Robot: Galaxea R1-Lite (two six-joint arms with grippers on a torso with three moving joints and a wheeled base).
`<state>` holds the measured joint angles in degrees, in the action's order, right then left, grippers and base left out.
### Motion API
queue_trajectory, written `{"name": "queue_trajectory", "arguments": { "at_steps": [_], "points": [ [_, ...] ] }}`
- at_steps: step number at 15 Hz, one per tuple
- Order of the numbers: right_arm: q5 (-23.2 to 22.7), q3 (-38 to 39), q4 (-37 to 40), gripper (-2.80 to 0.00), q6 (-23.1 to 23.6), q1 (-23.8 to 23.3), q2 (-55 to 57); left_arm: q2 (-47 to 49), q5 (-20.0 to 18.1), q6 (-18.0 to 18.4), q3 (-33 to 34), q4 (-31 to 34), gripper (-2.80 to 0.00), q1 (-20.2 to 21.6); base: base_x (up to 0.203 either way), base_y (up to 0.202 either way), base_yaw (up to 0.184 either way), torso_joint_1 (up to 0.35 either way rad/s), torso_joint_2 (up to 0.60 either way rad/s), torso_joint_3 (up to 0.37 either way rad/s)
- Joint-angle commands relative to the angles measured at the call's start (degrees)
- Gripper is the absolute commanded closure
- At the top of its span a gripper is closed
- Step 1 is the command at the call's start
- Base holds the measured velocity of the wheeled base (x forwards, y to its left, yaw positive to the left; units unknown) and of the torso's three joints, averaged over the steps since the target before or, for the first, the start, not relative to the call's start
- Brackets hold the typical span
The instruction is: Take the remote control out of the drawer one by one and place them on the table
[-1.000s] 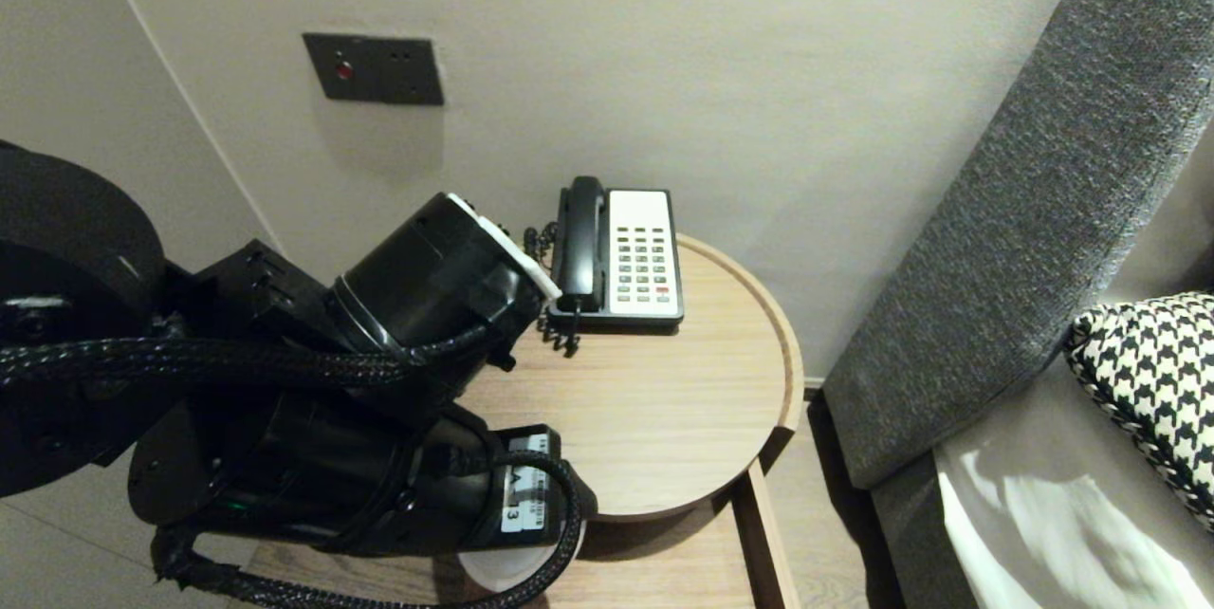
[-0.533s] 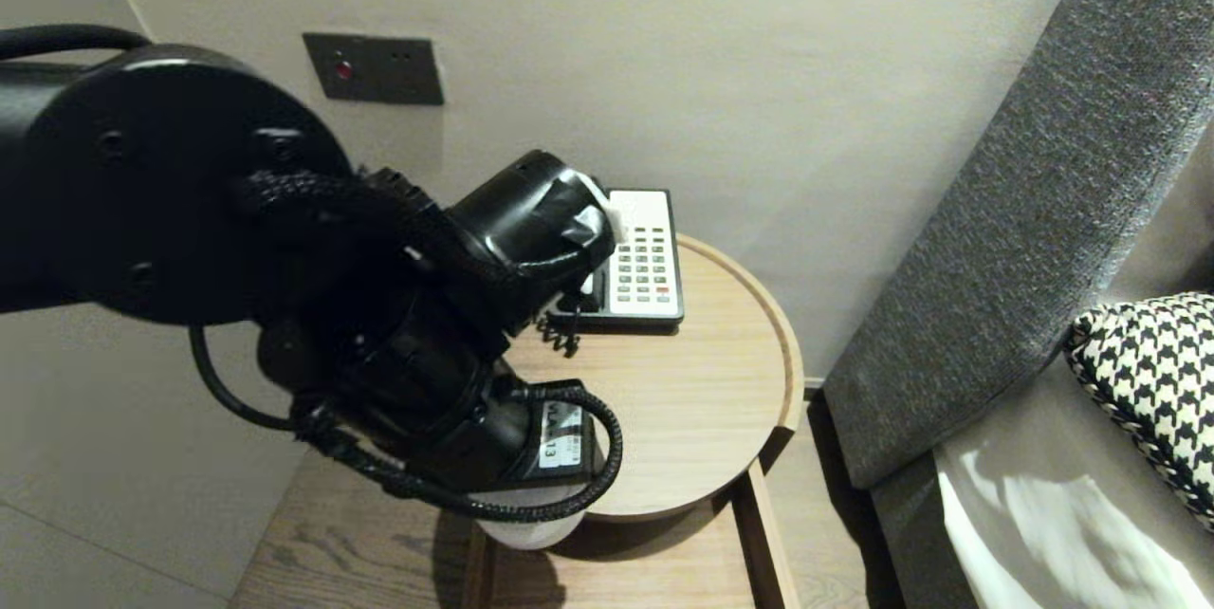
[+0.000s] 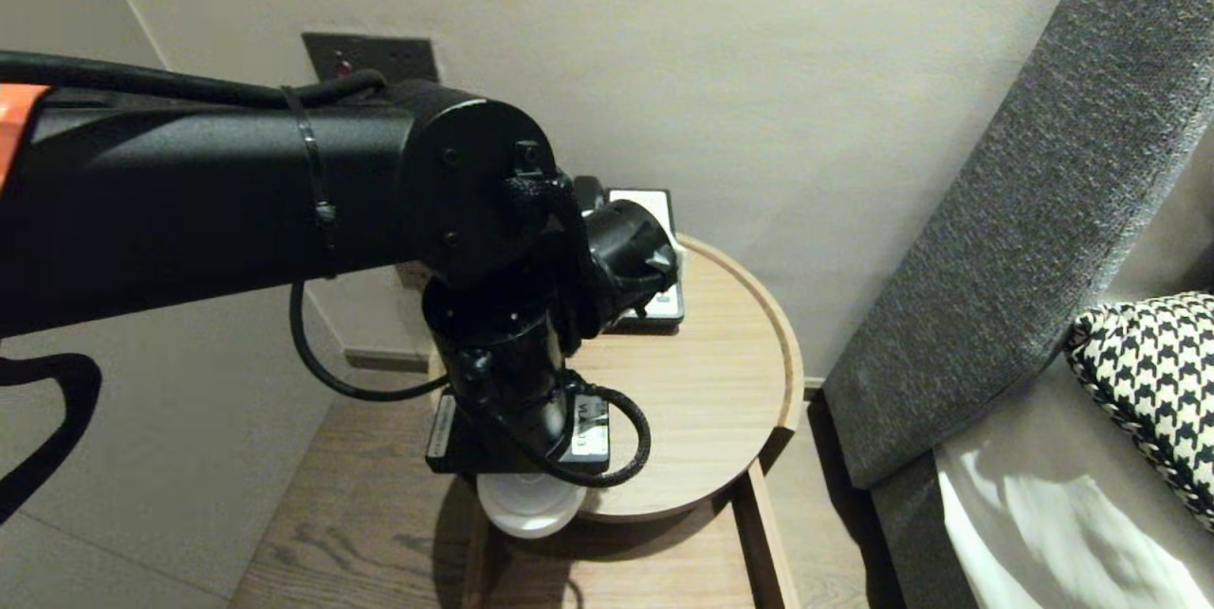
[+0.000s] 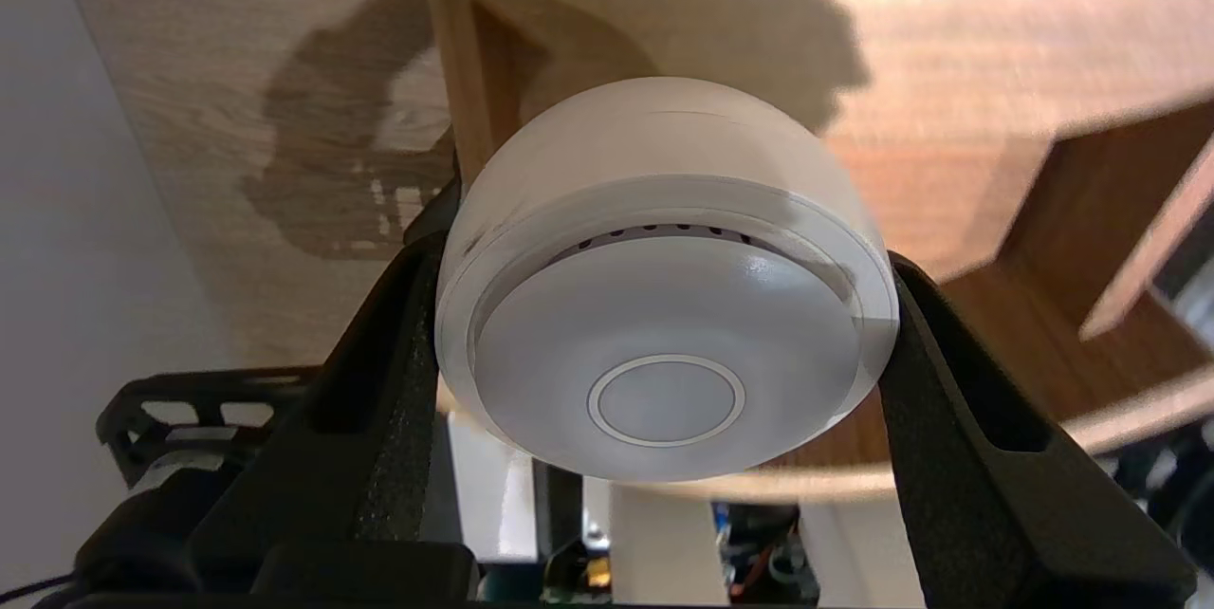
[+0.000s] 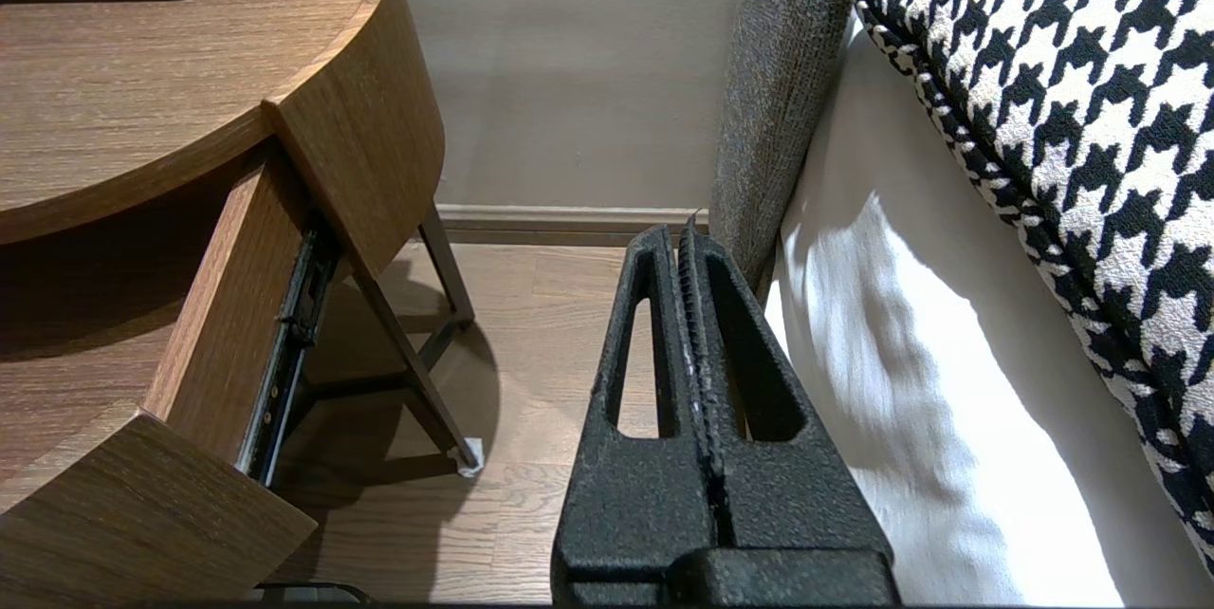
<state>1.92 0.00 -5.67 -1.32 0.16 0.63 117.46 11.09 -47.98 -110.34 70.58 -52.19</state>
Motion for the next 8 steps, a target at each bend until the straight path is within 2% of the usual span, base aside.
{"name": "queue_trajectory", "arguments": {
  "at_steps": [1, 8],
  "points": [
    [0.0, 2.3, -0.1, 0.00, 0.0, 0.0, 0.0, 2.1, 1.4, -0.4, -0.2, -1.0, 0.00, 0.7, 0.000, 0.000, 0.000, 0.000, 0.00, 0.000],
    [0.0, 2.3, 0.0, 0.00, 0.0, 0.0, 0.0, 3.2, 1.6, -0.1, -0.4, -2.8, 0.00, 1.1, 0.000, 0.000, 0.000, 0.000, 0.00, 0.000]
  ]
}}
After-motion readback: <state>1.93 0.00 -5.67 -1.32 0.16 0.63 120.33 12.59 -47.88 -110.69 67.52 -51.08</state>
